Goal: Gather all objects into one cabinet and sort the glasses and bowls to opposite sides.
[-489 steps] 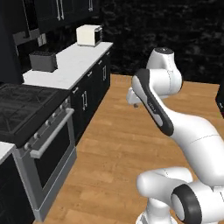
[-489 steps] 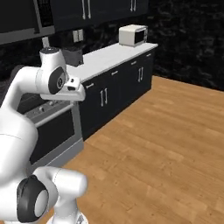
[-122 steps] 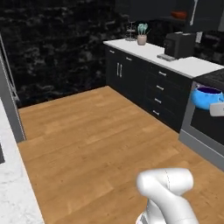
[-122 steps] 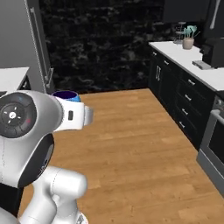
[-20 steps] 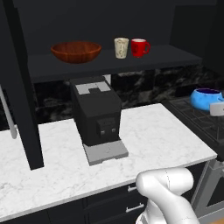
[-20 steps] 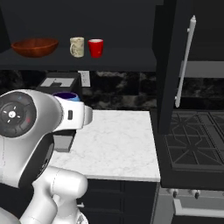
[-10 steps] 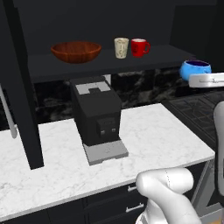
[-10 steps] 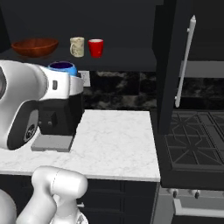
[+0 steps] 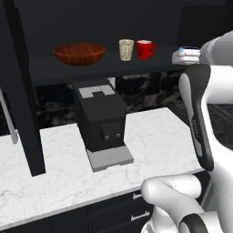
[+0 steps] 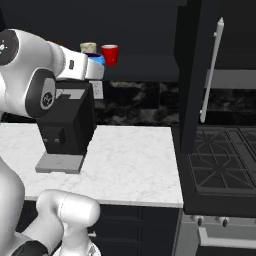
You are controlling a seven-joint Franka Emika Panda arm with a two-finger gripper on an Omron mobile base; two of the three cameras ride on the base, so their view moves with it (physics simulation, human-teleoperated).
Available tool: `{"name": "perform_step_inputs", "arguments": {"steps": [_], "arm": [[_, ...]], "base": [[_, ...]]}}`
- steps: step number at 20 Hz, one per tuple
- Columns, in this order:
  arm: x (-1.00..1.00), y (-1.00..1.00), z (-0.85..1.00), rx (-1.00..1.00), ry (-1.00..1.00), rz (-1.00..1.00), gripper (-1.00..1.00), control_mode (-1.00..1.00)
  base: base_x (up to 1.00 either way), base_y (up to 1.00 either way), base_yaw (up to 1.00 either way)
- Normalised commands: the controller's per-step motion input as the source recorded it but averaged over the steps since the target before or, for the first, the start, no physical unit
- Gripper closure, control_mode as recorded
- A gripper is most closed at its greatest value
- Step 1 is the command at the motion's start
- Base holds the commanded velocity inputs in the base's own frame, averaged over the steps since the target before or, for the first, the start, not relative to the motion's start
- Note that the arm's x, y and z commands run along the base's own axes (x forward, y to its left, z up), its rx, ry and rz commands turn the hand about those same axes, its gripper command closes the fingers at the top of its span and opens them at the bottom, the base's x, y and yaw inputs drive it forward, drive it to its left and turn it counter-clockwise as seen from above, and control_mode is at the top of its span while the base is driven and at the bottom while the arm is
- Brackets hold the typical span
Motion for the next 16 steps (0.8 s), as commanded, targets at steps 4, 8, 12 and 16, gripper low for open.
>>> {"name": "perform_step_inputs", "arguments": {"steps": [4,8,12,16], "arm": [[0.87,-0.06,-0.33,0.02,0.0,-0.2,1.0,-1.0],[0.91,-0.38,-0.18,0.01,0.0,-0.16,1.0,-1.0],[0.93,-0.45,-0.06,0.0,0.0,-0.06,1.0,-1.0],[0.74,-0.35,-0.09,0.0,0.08,-0.01,1.0,-1.0]], "base": [[0.0,0.0,0.0],[0.0,0.0,0.0],[0.0,0.0,0.0],[0.0,0.0,0.0]]}}
